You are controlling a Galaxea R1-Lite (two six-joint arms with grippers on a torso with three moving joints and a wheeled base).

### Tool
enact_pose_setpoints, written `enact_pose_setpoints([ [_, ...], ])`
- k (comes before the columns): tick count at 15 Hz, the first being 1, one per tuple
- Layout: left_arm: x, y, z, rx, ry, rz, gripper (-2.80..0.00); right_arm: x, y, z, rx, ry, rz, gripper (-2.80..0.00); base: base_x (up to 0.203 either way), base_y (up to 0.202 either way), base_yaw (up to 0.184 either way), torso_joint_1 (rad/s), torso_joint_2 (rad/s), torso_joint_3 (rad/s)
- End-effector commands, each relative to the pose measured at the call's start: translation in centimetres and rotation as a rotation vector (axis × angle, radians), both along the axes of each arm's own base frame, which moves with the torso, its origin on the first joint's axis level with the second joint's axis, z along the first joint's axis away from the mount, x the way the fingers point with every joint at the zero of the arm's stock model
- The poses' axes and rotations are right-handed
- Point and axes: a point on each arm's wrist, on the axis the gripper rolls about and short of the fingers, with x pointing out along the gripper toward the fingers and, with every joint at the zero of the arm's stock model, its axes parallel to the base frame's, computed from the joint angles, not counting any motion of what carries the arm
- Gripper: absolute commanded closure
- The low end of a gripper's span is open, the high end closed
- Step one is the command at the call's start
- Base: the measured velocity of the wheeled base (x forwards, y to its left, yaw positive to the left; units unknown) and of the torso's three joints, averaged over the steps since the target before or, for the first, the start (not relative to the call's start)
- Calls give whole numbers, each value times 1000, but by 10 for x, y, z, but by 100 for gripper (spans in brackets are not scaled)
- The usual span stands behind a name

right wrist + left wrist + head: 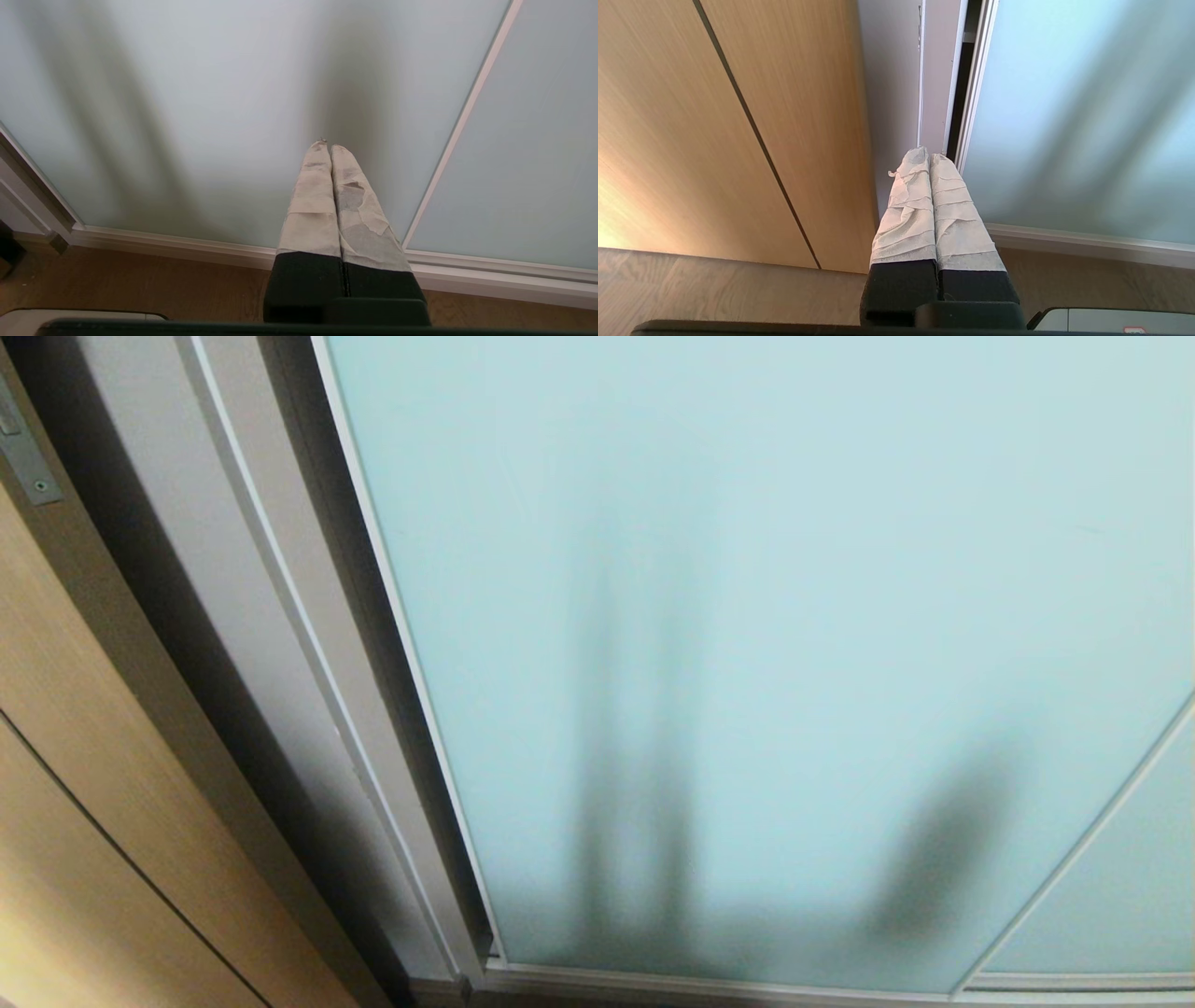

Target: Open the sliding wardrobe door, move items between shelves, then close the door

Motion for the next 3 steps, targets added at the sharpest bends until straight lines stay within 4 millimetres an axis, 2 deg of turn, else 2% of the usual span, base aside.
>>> enact_pose_setpoints([
  [1, 0, 0, 0, 0, 2, 1, 0, 0, 0, 0, 4, 3, 2, 0, 0, 0, 0, 0, 0, 0],
  [3, 0, 0, 0, 0, 2, 2, 0, 0, 0, 0, 7, 1, 1, 0, 0, 0, 0, 0, 0, 0],
])
